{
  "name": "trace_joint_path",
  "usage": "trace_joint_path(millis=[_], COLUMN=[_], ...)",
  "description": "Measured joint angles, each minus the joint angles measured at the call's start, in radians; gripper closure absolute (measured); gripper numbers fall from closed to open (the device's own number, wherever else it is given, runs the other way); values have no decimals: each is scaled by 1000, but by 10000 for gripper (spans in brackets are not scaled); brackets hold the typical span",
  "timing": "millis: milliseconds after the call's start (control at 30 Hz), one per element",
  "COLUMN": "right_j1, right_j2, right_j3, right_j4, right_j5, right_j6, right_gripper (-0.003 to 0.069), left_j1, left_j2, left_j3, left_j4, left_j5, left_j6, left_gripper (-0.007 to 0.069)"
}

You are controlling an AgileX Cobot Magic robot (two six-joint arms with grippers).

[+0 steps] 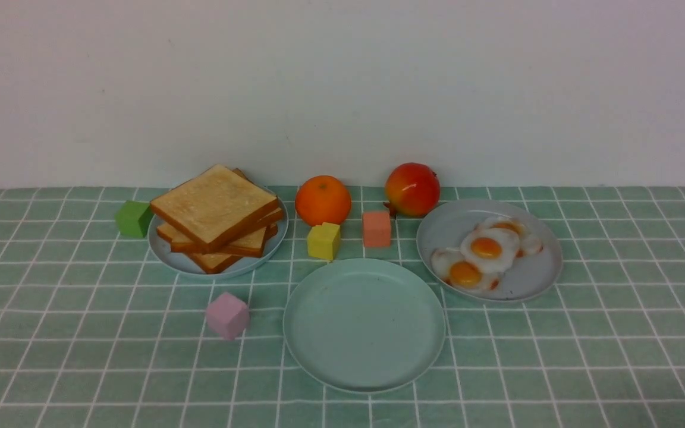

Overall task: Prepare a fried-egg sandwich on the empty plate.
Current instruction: Use the left arm to grab a slice of bread

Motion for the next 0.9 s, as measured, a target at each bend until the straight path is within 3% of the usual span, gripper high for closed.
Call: trace_joint_path(millis=[67, 167, 300, 400, 600, 733, 900], right_j1=[0, 0, 1, 26, 202, 263, 346], right_j2=[0, 0, 0, 5, 278, 469, 618], right_j3=[1, 1, -4, -72, -549, -794, -970], right_j4=[161, 255, 341, 358, 313, 288, 227], right_j5=[-82, -152, -203, -88, 468, 771, 882], right_j6=[133, 212, 254, 240, -103, -240, -323], right_gripper=[418, 418, 418, 433, 584, 659, 659], left_j1=[-8, -12, -57, -120, -176, -176, -186], left_j2=[165, 330, 457, 529, 849, 1036, 1227], left_j3=[-153, -278, -374, -410, -638, -796, -966], left_j4=[50, 71, 70, 84, 165, 218, 300], left_j5=[206, 369, 394, 400, 580, 631, 619], left_j6=[131, 261, 332, 389, 399, 397, 397], left_gripper=[636, 638, 638, 638, 638, 638, 638])
